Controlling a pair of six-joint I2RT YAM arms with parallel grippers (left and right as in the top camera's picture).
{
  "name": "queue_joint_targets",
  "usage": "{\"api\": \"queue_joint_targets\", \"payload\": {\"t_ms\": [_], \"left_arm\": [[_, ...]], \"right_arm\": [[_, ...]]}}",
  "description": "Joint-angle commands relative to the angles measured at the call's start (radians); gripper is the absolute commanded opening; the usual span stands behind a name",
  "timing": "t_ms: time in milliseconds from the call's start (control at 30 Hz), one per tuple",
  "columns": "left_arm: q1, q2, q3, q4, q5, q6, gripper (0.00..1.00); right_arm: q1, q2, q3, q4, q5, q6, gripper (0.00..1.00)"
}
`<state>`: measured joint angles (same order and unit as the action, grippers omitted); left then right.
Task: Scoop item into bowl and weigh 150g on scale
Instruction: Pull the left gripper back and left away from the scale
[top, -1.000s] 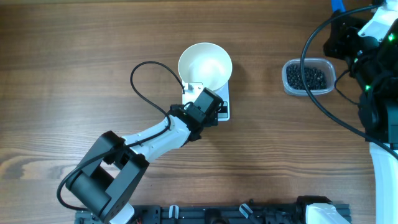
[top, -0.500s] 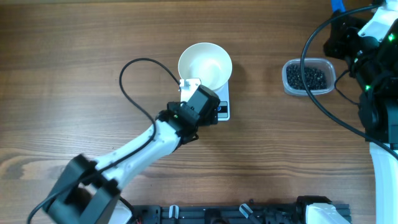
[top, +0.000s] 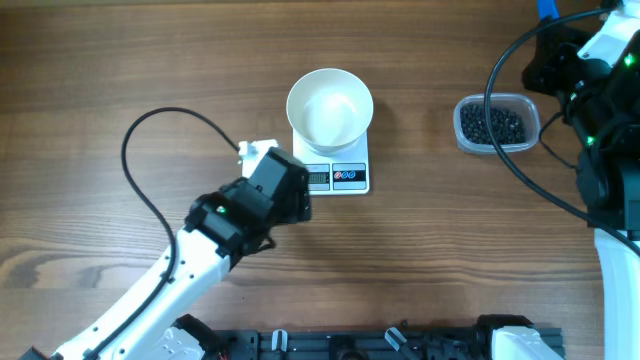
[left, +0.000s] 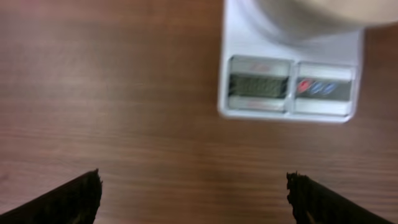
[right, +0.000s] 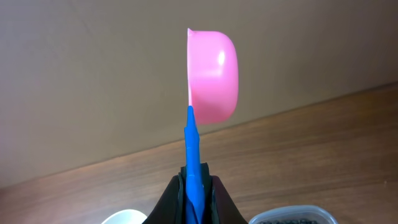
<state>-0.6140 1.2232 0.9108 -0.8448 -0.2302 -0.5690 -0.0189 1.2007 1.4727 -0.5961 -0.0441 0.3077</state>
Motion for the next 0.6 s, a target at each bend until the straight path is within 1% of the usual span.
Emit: {"api": "queue_joint_targets", "payload": {"t_ms": [0, 100, 200, 333, 467, 567], "left_arm": [[0.063, -0.012, 0.000, -0.032, 0.138, 0.138, 1.00], [0.128, -0.012, 0.000, -0.017, 0.257, 0.200, 1.00], [0.224, -0.012, 0.000, -0.016, 0.317, 0.222, 1.00], [0.353, -0.011, 0.000, -0.016, 0.315, 0.222, 1.00], [0.418, -0.011, 0.000, -0.001, 0.316, 0.222, 1.00], [0.434, -0.011, 0.000, 0.026, 0.315, 0.222, 1.00]], "right_arm": [[-0.002, 0.007, 0.027, 0.004, 0.029, -0.020, 0.04], [-0.002, 0.007, 0.027, 0.005, 0.029, -0.023, 0.04], [-0.002, 0.007, 0.027, 0.005, 0.031, -0.048, 0.04], [-0.002, 0.008, 0.027, 0.006, 0.117, -0.046, 0.04], [-0.002, 0.019, 0.027, 0.009, 0.164, -0.051, 0.04], [-0.002, 0.024, 0.027, 0.006, 0.164, -0.088, 0.04]]}}
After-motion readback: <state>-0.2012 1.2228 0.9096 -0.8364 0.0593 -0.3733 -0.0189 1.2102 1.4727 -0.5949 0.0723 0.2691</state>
